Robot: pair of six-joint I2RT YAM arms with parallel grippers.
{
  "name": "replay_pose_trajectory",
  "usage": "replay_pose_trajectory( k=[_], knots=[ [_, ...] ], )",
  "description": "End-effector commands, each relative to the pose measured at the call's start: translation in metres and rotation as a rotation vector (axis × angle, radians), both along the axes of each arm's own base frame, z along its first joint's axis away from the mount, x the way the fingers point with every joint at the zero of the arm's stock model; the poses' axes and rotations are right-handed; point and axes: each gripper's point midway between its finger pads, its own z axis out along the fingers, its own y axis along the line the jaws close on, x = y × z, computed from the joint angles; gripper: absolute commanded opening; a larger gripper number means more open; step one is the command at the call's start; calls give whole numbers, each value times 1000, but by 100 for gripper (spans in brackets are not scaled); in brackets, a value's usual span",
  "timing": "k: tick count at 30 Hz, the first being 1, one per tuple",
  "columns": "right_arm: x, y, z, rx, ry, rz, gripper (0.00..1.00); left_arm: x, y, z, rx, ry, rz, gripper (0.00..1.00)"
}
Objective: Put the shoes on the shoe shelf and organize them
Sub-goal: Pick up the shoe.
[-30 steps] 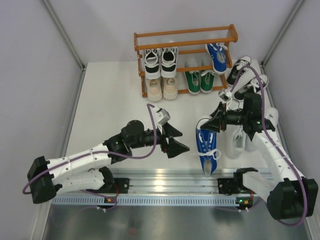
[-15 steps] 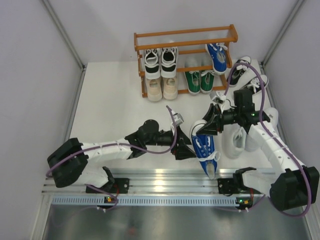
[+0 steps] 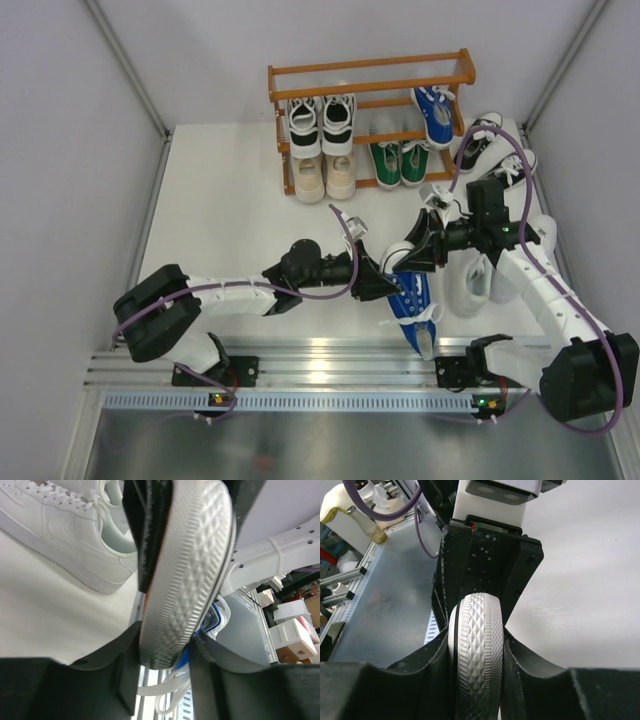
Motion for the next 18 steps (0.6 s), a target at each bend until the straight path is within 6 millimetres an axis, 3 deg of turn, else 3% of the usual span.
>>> replay_pose_trajectory(
  k=[1, 3, 4, 7, 9, 11, 12, 15, 16, 18],
  knots=[
    [-14, 4, 28, 99, -65, 106, 0, 1, -7, 37, -134, -37, -11, 40],
    [-10, 5, 26, 73, -71, 80, 9, 1, -7, 34, -127, -18, -9, 20],
    [-1, 4, 21, 30, -82, 32, 27, 2, -6, 34, -128, -11, -6, 2],
    [19, -1, 12, -88, -122, -104, 56, 9, 2, 26, -117, 46, 37, 0],
    [30, -8, 15, -151, -211, -166, 67, 12, 11, 26, -124, 114, 50, 0],
    [37, -21, 10, -253, -297, -214, 84, 24, 26, 17, -115, 222, 93, 0],
    [39, -24, 18, -270, -356, -219, 87, 29, 31, 14, -116, 259, 110, 0],
    [7, -31, 23, -268, -573, -60, 91, 51, 52, 5, -114, 385, 185, 0],
    [-21, -37, 14, -269, -671, 69, 92, 54, 53, 8, -117, 403, 194, 0],
    [-47, -40, 11, -250, -754, 194, 91, 58, 54, 2, -81, 470, 211, 0]
  ],
)
